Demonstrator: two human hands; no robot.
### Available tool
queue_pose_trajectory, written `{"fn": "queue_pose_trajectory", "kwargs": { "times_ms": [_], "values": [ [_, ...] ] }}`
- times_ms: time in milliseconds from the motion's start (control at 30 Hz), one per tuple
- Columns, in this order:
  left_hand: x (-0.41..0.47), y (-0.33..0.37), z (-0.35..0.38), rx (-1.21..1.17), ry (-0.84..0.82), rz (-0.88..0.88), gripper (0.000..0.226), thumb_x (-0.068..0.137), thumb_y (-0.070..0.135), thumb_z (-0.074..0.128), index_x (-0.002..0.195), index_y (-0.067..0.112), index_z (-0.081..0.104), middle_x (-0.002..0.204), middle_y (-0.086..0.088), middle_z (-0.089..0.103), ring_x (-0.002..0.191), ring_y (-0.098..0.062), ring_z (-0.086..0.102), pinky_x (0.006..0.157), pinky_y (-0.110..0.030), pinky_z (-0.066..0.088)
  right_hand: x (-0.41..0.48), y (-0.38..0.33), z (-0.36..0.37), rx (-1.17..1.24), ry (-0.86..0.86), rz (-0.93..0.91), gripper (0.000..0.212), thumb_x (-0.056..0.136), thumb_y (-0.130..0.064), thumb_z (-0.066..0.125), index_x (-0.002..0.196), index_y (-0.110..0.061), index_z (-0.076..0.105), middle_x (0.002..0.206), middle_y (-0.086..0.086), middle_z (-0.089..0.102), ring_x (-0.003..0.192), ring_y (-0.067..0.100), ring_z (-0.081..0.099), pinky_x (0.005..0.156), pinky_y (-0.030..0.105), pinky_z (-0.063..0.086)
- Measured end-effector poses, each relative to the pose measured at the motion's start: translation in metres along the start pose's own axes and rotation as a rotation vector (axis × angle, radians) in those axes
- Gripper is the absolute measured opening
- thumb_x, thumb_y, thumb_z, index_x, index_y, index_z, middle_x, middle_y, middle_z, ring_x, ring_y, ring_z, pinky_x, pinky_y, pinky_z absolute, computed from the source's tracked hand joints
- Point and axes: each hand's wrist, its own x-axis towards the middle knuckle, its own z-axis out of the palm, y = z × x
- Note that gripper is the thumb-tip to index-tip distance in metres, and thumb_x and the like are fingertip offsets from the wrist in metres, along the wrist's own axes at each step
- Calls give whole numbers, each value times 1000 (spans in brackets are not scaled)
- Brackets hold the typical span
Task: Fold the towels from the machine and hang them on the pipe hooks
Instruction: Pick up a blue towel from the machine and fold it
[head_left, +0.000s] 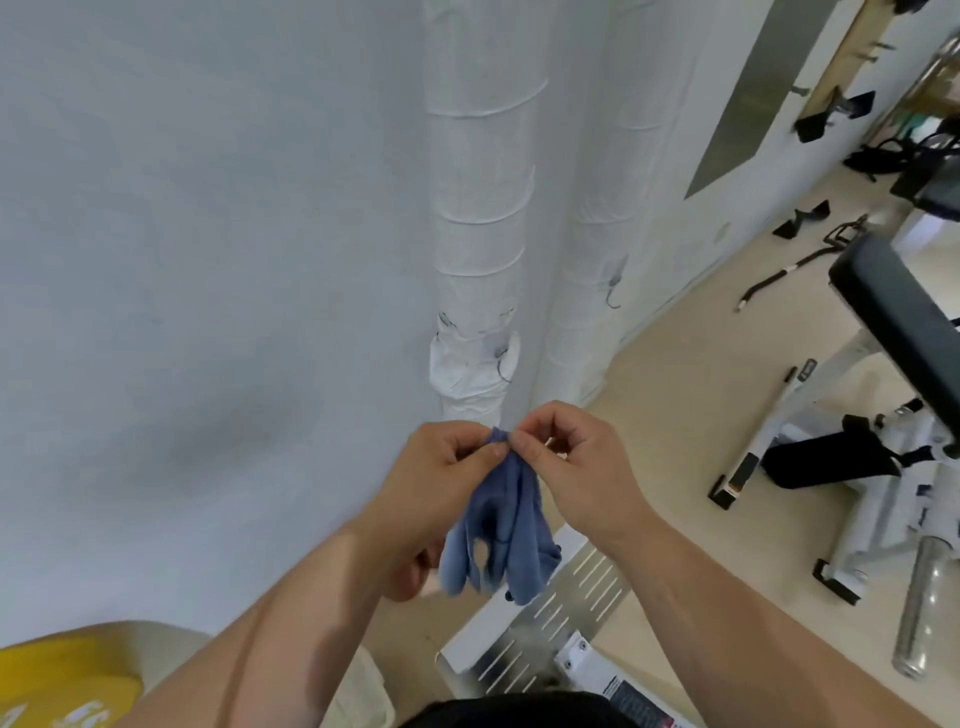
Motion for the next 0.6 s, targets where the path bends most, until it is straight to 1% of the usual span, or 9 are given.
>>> {"fn": "queue_pose_trajectory", "kwargs": {
  "times_ms": [67,133,200,267,333,400,433,500,600],
  "values": [
    [6,10,11,-53,75,1,23,100,14,58,87,8,76,82,-17,71,72,-12,60,69,-28,49,7,10,-10,-30,-48,14,13,90,-22,73,84,-30,65,84,-9,69,76,1,62,69,17,47],
    [12,21,22,-60,153,24,27,100,15,57,82,10,76,83,-24,68,72,-17,57,68,-32,46,12,20,-22,-117,-104,-5,13,88,-26,74,91,-32,62,94,-12,67,92,6,63,81,19,48],
    [19,31,34,-44,261,34,28,100,16,58,78,7,71,70,-15,63,66,-13,51,62,-28,42,15,27,-35,-148,-154,-79,16,86,-18,72,91,-28,60,93,-13,65,94,7,63,86,18,45],
    [26,41,46,-52,341,39,25,100,16,59,79,7,71,68,-3,62,62,-9,51,58,-21,43,18,30,-49,-96,-209,-127,18,88,-8,67,88,-23,58,87,-11,65,87,8,62,86,17,44],
    [33,51,56,-52,372,67,24,101,14,58,81,9,71,70,-1,64,64,-8,54,60,-19,44,25,35,-62,-48,-260,-171,15,89,-8,66,87,-21,60,87,-9,65,87,13,61,88,25,47],
    [39,60,63,-49,411,116,26,102,11,55,80,12,69,70,1,63,64,-7,54,60,-18,44,36,43,-74,-40,-324,-246,8,86,-16,70,89,-19,64,97,-6,66,96,19,62,92,36,48],
    [42,65,64,-37,437,141,27,102,10,54,80,12,69,70,1,63,65,-7,53,60,-17,44,41,46,-80,-45,-360,-283,10,83,-22,72,87,-17,64,104,-4,64,103,20,61,95,37,47],
    [47,75,64,2,493,179,26,103,10,52,83,14,68,73,3,64,67,-6,55,63,-17,45,53,48,-92,-80,-427,-313,21,79,-35,75,82,-16,66,114,-3,59,112,18,58,99,34,45],
    [53,90,57,24,602,226,26,105,13,50,84,16,65,74,8,65,69,-5,56,64,-17,47,72,49,-112,-220,-494,-367,34,76,-51,75,78,-17,72,119,-6,55,117,13,53,100,28,43]
  ]
}}
